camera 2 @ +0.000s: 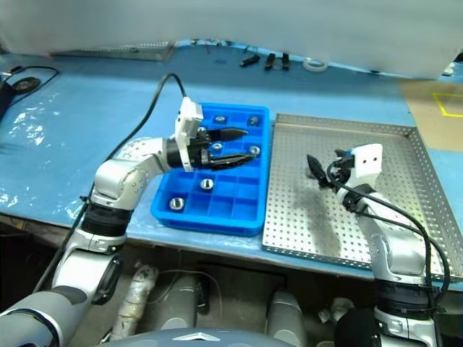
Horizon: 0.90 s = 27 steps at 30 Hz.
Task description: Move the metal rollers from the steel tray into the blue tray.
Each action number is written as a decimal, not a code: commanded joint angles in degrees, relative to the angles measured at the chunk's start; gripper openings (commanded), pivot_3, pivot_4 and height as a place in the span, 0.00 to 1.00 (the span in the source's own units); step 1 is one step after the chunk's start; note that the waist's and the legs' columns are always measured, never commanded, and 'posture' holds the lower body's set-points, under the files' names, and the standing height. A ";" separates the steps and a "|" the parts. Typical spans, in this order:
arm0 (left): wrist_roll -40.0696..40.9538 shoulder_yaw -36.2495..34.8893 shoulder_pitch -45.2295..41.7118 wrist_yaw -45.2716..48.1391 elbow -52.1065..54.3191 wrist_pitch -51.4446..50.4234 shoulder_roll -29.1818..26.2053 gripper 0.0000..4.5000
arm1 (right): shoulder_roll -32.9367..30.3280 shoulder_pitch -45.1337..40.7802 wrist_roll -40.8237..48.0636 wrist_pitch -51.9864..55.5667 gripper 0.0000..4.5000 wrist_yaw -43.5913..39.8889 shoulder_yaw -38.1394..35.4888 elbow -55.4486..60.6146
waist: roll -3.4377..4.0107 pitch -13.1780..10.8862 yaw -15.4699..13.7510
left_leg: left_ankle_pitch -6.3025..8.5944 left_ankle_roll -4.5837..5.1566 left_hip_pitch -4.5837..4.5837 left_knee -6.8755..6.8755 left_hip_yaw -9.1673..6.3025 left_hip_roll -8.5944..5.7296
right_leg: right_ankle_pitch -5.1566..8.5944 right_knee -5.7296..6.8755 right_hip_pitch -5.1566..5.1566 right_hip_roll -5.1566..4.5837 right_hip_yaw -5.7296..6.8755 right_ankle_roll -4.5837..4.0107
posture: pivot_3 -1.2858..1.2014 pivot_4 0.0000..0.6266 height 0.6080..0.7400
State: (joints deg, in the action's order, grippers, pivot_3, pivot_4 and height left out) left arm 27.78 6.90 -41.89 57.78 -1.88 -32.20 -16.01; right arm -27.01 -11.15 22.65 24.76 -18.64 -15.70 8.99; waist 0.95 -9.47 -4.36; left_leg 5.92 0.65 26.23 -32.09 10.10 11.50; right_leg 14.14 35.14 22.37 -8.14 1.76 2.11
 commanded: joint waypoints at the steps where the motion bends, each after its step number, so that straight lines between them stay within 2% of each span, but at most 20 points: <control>1: -1.06 0.49 -1.60 0.46 -0.91 2.42 -0.05 0.88 | 0.98 -1.94 -1.34 -3.19 0.90 0.61 -0.58 -1.70 | 0.00 0.00 0.34 | 0.00 0.00 -0.02 0.01 0.02 0.00 | 0.00 0.00 0.00 0.04 -0.12 0.00 | 0.47 0.24 1.00; 8: -1.91 0.98 -1.43 0.74 -1.85 3.38 -0.22 0.88 | 4.38 -5.91 -5.72 -6.42 0.90 0.50 4.41 -8.93 | 0.00 0.00 0.62 | 0.00 0.01 -0.03 0.00 0.12 0.09 | -0.01 0.11 0.13 0.18 -0.24 -0.01 | 0.47 0.24 1.00; 19: -4.19 2.62 -0.62 2.23 -1.45 5.13 -2.25 0.88 | 6.37 -4.42 -10.30 -9.79 0.90 1.37 6.02 -16.70 | 0.00 0.00 0.46 | 0.01 0.03 -0.04 -0.04 0.14 0.12 | -0.02 0.12 0.09 0.17 -0.28 -0.03 | 0.47 0.24 1.00; 27: -6.51 3.54 -0.93 2.62 -3.70 7.16 -2.53 0.88 | 10.38 -6.46 -11.68 -11.71 0.90 -0.11 8.95 -21.04 | 0.00 0.00 0.82 | 0.00 0.01 -0.13 -0.04 0.23 0.18 | -0.03 0.23 0.18 0.25 -0.29 -0.05 | 0.47 0.24 1.00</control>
State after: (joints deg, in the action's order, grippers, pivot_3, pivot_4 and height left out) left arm 21.44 10.72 -42.13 60.03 -6.16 -26.47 -18.24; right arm -16.96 -16.89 11.35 14.12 -18.67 -7.46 -11.53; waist 0.95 -9.47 -3.53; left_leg 5.92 0.66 26.07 -32.13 10.33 11.69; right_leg 14.10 35.40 22.56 -7.86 1.46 2.05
